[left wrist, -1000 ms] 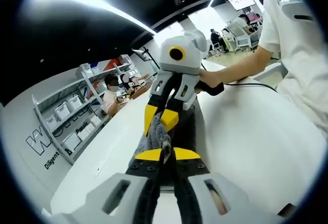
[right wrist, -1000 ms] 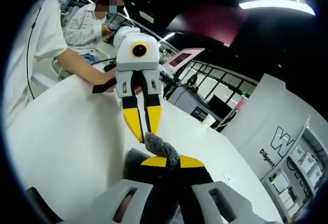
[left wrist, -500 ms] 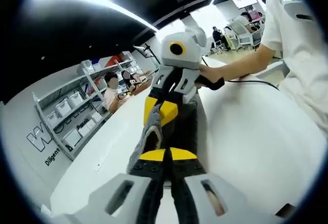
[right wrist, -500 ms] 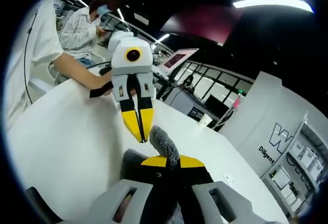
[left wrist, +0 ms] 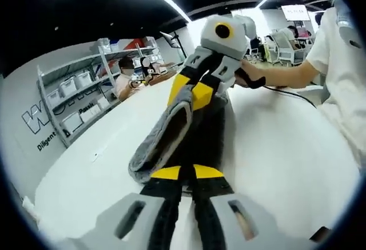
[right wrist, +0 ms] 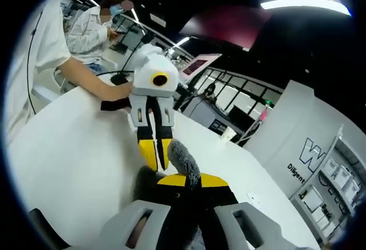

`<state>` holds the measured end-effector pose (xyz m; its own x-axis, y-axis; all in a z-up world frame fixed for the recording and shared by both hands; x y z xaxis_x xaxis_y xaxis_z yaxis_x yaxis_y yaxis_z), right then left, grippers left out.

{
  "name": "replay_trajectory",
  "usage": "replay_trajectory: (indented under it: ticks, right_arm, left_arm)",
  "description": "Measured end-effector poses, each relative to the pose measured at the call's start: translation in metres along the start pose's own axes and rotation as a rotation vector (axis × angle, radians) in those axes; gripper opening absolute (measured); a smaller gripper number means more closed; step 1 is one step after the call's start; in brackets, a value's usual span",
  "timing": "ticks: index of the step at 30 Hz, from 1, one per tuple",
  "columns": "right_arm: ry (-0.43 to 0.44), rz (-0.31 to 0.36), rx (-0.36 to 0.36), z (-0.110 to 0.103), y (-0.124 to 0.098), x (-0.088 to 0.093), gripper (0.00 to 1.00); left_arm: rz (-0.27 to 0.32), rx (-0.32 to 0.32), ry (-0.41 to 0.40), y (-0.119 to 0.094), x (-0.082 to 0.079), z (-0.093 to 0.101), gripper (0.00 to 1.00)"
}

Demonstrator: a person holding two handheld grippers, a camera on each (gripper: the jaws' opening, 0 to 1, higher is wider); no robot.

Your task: Open the folded towel by lifting each exposed corner and separating the folded layers until the towel lies flat within the target outline without major curled edges

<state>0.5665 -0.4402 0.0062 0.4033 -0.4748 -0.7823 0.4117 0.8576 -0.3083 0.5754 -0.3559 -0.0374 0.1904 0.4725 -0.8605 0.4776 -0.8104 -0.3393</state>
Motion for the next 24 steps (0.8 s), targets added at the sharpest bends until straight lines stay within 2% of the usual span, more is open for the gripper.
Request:
replay_trajectory:
  ticks: [6,11,16,19,21,24]
  right_arm:
    - [-0.003,-0.004,-0.002,0.000,0.000,0.001,0.00]
    - [-0.004,-0.002,0.006,0.001,-0.002,0.001,0.00]
    - [-0.002,-0.002,0.005,0.001,-0.002,0.001,0.00]
    - [-0.004,-0.004,0.005,0.000,-0.002,0.001,0.00]
    - [-0.005,-0.003,0.006,0.001,-0.002,0.001,0.00]
    - [-0.005,-0.004,0.007,0.001,-0.003,0.001,0.00]
  left_arm:
    - [-0.015,0.001,-0.009,-0.001,0.002,0.003,0.08]
    - [-0.032,-0.011,-0.051,0.001,0.004,0.007,0.19]
    - [-0.032,-0.003,-0.093,0.001,0.004,0.010,0.22]
    - [-0.030,0.001,-0.170,0.004,0.006,0.011,0.28]
    - [-0.019,0.006,-0.245,0.005,0.007,0.012,0.36]
    - [-0.010,0.005,-0.288,0.005,0.008,0.011,0.44]
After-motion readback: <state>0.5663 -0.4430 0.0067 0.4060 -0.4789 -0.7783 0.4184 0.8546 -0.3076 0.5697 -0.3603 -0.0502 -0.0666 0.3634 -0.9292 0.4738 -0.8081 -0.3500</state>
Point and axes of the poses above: the point that each gripper's makers call its tool centre point, and the gripper's own axes: y roughly forward along the fingers, z roughly to its right, x roughly out of its underside, the point moved 3 cm from there along -y, roughly backward along the fingers, and after that the axes turned 8 degrees about -x, right-handed, at the moved point
